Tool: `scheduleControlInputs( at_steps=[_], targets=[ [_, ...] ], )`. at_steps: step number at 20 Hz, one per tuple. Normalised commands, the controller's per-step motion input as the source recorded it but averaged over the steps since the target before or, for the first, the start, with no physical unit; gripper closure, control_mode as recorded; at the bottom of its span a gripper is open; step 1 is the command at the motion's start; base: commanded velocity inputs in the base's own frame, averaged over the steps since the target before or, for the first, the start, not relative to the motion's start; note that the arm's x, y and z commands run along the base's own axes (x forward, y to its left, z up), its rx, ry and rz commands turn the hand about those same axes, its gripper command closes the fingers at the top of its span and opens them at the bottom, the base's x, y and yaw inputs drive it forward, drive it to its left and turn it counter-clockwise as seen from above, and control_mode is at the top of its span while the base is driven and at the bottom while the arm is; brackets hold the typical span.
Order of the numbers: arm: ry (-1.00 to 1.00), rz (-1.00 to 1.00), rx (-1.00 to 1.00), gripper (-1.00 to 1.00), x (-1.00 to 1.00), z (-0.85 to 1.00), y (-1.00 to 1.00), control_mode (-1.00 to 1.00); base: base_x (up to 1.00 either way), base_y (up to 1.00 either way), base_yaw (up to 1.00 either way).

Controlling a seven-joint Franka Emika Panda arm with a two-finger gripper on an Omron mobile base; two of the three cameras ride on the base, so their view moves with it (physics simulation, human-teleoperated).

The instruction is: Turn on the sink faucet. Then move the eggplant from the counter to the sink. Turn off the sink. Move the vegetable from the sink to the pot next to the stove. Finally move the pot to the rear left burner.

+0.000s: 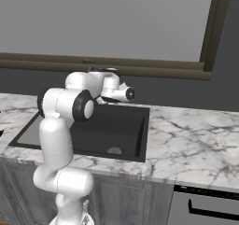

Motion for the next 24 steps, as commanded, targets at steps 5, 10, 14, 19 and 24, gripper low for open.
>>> scheduleControlInputs(
  at_steps=[5, 10, 14, 19, 24],
  targets=[
    [0.0, 0.0, 0.0, -1.0, 0.27, -0.12, 0.06, -1.0, 0.0, 0.0, 0.0],
    [0.0, 0.0, 0.0, -1.0, 0.24, -0.15, 0.08, -1.0, 0.0, 0.0, 0.0],
    [0.0, 0.0, 0.0, -1.0, 0.19, -0.15, 0.04, -1.0, 0.0, 0.0, 0.0],
    [0.0, 0.01, 0.0, -1.0, 0.18, -0.14, 0.02, -1.0, 0.0, 0.0, 0.0],
    [0.0, 0.0, 0.0, -1.0, 0.19, -0.12, 0.01, -1.0, 0.0, 0.0, 0.0]
  ],
)
